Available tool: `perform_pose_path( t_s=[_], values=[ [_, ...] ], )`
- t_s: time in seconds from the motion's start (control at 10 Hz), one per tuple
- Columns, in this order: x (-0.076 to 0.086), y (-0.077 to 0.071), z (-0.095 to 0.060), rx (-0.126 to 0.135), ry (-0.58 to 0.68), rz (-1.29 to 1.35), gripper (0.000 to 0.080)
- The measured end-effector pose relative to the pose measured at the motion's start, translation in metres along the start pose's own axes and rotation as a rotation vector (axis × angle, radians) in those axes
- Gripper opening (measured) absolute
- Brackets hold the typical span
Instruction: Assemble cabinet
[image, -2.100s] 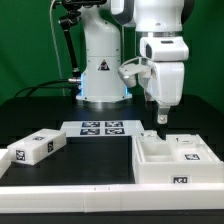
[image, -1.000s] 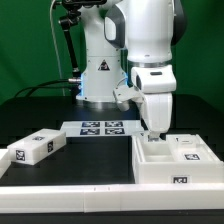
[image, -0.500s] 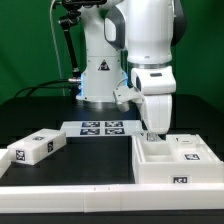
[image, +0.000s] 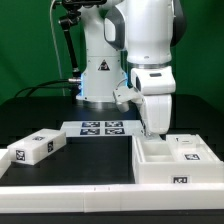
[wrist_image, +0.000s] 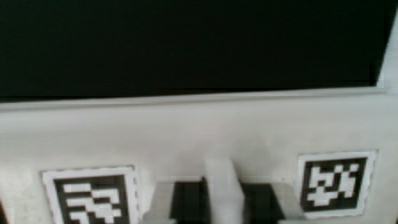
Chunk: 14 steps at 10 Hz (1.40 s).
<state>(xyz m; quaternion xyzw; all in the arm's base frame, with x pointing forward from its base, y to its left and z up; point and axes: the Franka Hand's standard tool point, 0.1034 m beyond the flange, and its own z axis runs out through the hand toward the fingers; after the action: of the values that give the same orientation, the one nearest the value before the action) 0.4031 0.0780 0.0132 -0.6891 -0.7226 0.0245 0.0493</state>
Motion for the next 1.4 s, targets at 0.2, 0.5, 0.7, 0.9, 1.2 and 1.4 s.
perform_pose_path(
  t_s=[0.2, 0.5, 0.7, 0.9, 1.2, 1.4],
  values=[
    [0.000, 0.000, 0.000, 0.000, 0.000, 0.000, 0.0073],
    [0.001, -0.002, -0.010, 0.004, -0.016, 0.046, 0.0072],
    [0.005, -0.006, -0.028, -0.009, -0.036, 0.079, 0.0071],
    [0.001, -0.005, -0.047, -0.015, -0.062, 0.077, 0.0071],
    [-0.003, -0.003, -0.056, -0.022, -0.071, 0.081, 0.0071],
    [-0.003, -0.003, -0.055, -0.020, -0.070, 0.082, 0.0071]
  ],
)
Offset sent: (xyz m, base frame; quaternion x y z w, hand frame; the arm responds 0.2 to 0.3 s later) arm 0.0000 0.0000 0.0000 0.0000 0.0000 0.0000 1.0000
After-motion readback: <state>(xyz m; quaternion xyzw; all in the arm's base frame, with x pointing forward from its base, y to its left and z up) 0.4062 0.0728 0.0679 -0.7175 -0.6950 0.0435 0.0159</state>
